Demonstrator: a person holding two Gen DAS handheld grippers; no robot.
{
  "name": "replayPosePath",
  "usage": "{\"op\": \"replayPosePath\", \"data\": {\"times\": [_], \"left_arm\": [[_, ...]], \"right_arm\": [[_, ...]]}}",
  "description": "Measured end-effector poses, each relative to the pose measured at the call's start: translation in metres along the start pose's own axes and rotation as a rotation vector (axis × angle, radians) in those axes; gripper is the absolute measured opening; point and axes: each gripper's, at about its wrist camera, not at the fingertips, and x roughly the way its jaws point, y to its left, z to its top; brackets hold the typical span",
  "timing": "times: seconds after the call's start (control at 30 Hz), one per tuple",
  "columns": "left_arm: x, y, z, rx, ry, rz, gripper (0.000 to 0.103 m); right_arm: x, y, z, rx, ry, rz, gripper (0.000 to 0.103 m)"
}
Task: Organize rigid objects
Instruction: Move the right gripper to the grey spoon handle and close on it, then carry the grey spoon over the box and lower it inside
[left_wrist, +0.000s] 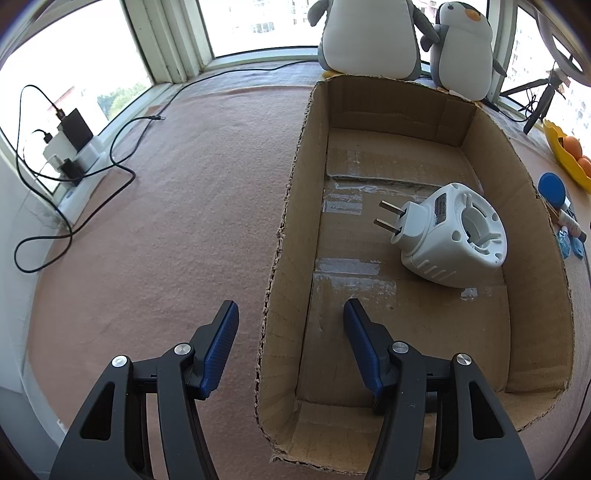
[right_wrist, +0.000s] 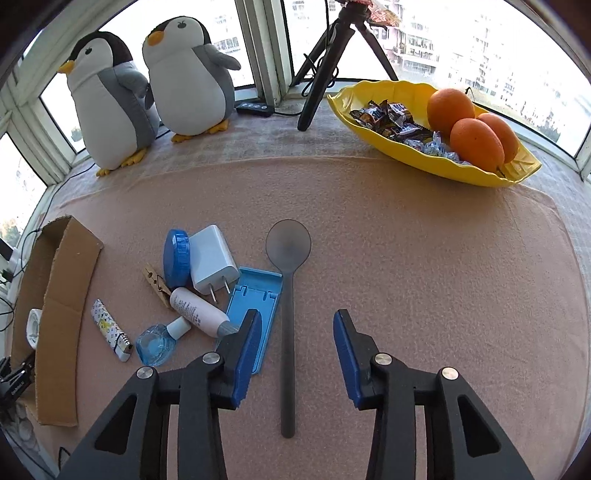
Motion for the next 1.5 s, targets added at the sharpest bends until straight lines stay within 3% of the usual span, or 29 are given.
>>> {"op": "replayPosePath", "data": {"times": [0.77, 1.03, 1.5], "left_arm": [[0.0, -0.001, 0.001, -0.005, 0.003, 0.002, 0.059], [0.001, 0.0, 0.001, -0.009, 0.002, 0.001, 0.059], [0.002, 0.001, 0.0, -0.014, -0.002, -0.009, 0.059]], "right_arm": [[0.04, 0.01, 0.016, -0.094, 0.083, -0.072, 0.02], [0.042, 0.011, 0.017, -0.066, 0.101, -0.038, 0.007], [0.01, -0.001, 0.007, 0.055, 0.035, -0.002, 0.007]]}}
